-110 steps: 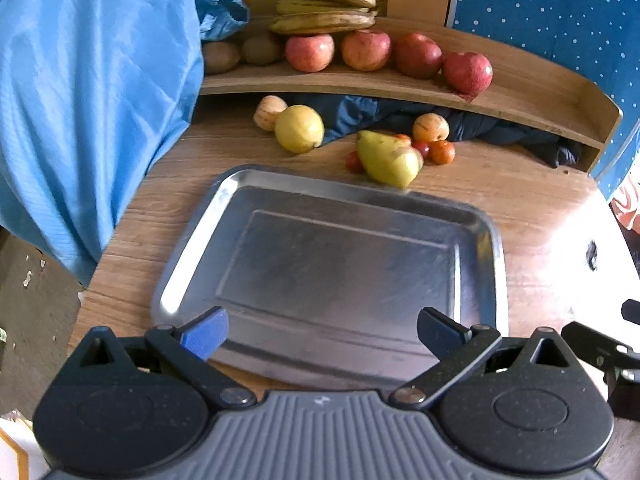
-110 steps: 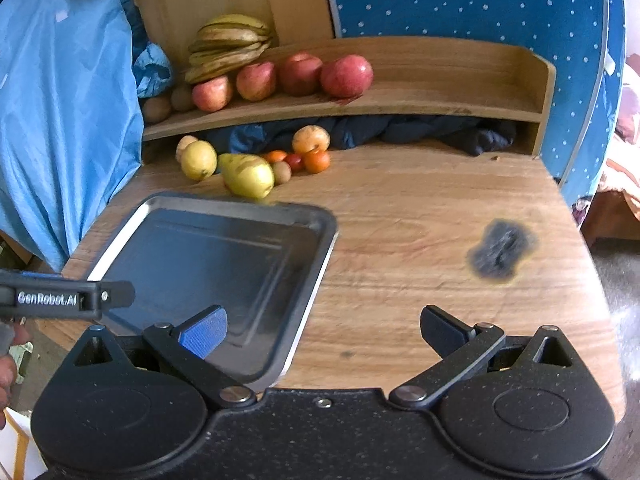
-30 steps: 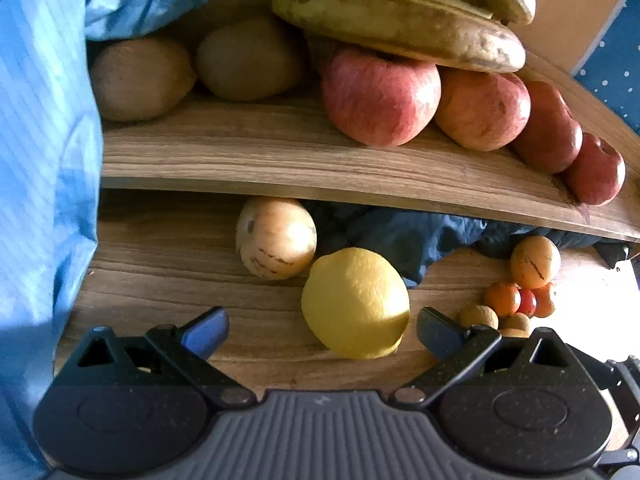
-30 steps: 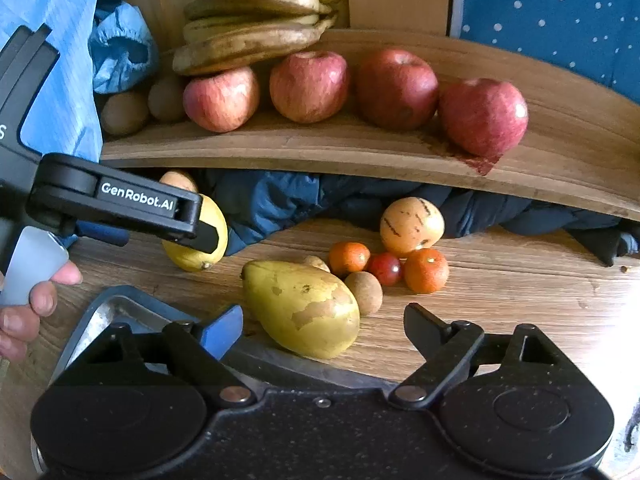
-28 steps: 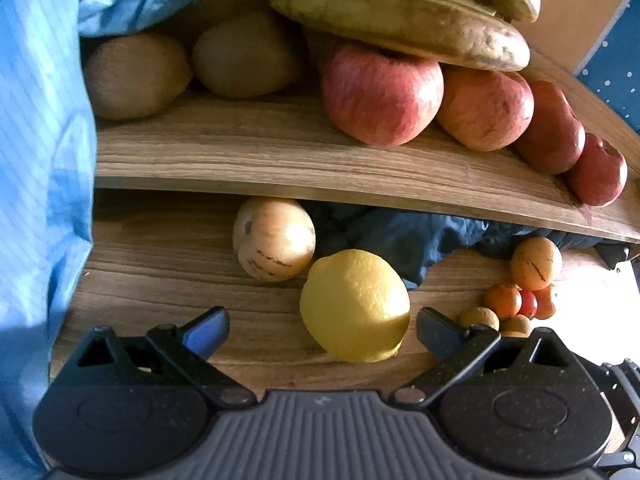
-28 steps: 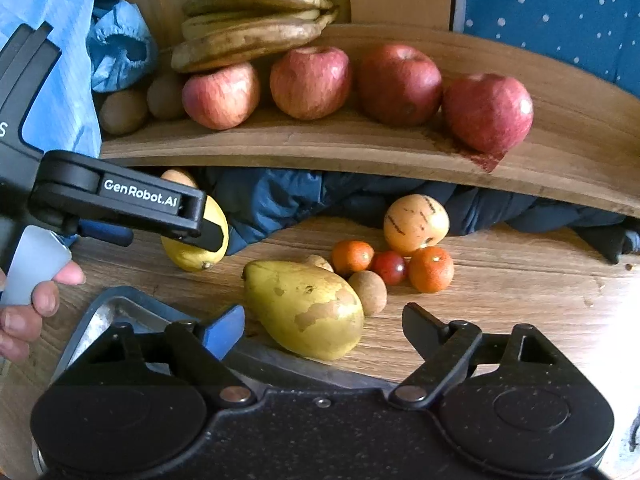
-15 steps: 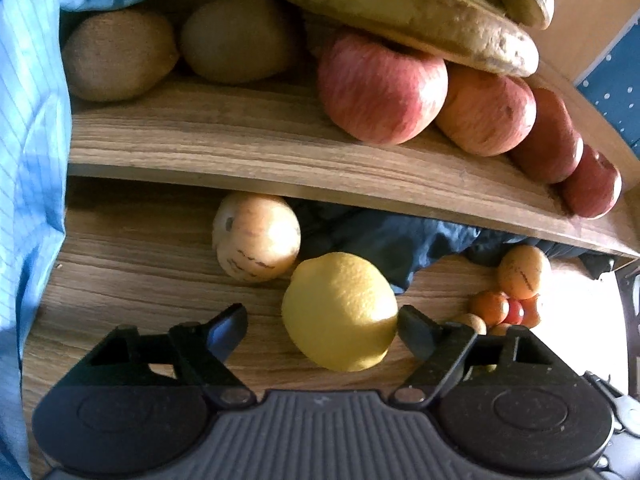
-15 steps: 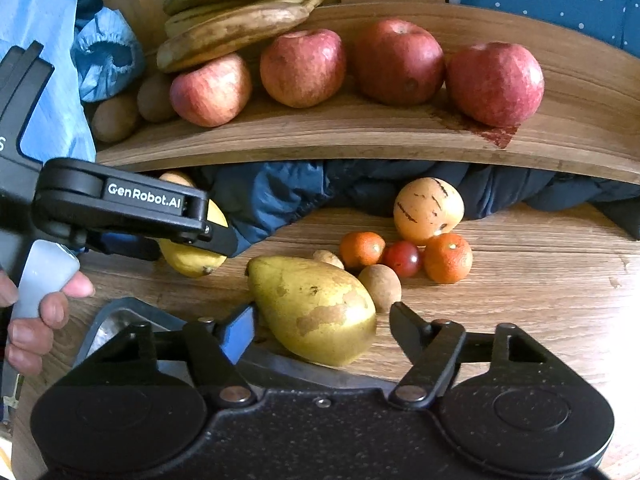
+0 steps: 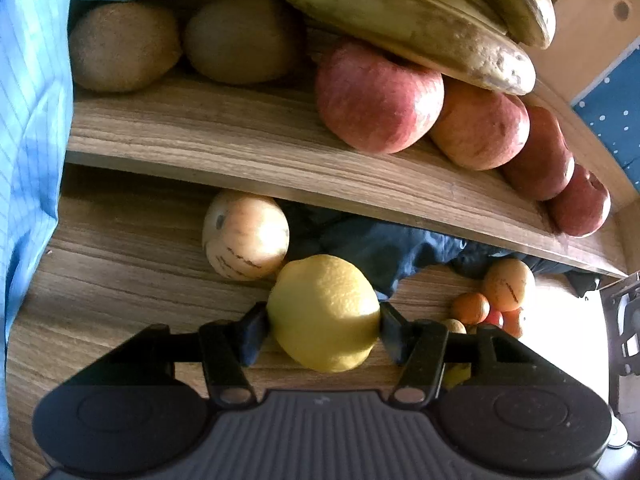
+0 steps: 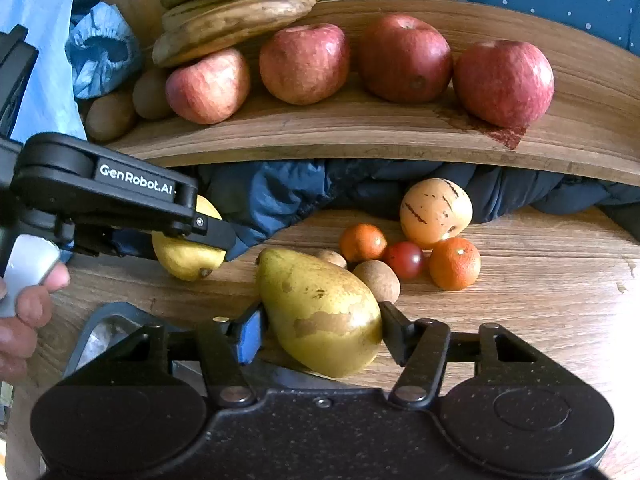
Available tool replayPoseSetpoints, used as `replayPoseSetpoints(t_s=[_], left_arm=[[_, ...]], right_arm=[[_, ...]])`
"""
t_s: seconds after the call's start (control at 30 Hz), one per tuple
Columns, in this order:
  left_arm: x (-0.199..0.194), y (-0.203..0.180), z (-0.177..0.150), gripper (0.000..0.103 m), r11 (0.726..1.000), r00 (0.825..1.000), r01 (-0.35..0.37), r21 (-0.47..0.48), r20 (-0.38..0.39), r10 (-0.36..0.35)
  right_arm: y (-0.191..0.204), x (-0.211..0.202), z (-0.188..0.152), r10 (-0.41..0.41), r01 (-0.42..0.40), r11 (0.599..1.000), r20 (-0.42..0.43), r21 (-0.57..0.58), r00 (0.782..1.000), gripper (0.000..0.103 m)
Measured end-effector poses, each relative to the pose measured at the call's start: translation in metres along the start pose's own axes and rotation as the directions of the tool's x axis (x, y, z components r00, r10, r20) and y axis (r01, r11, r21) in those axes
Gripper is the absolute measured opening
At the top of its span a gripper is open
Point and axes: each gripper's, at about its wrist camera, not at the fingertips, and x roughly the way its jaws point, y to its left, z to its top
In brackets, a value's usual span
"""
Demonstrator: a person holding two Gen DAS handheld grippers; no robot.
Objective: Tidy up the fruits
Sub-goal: 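Close the left tool on the lemon while the right tool grips the pear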
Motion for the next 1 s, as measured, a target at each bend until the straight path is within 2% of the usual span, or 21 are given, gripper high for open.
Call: replayPoseSetpoints(t_s=[0.57,1.0], left_arm=[[-0.006,-0.005,-0.016,0.062,1.0,1.0,0.021,0.019,-0.005,-0.021],[-0.032,-0.022,-0.036,0.062,0.997,0.998,0.047,0.054,0.036,-0.049]], right_arm=[[-0.003,-0.014,0.0,0.005,-0.006,0.999,0.032,0.04,0.999,0.061],[-0.007,-0.047,-0.01,0.002,-0.009,0.998,0.107,0.063,0.994,0.061]])
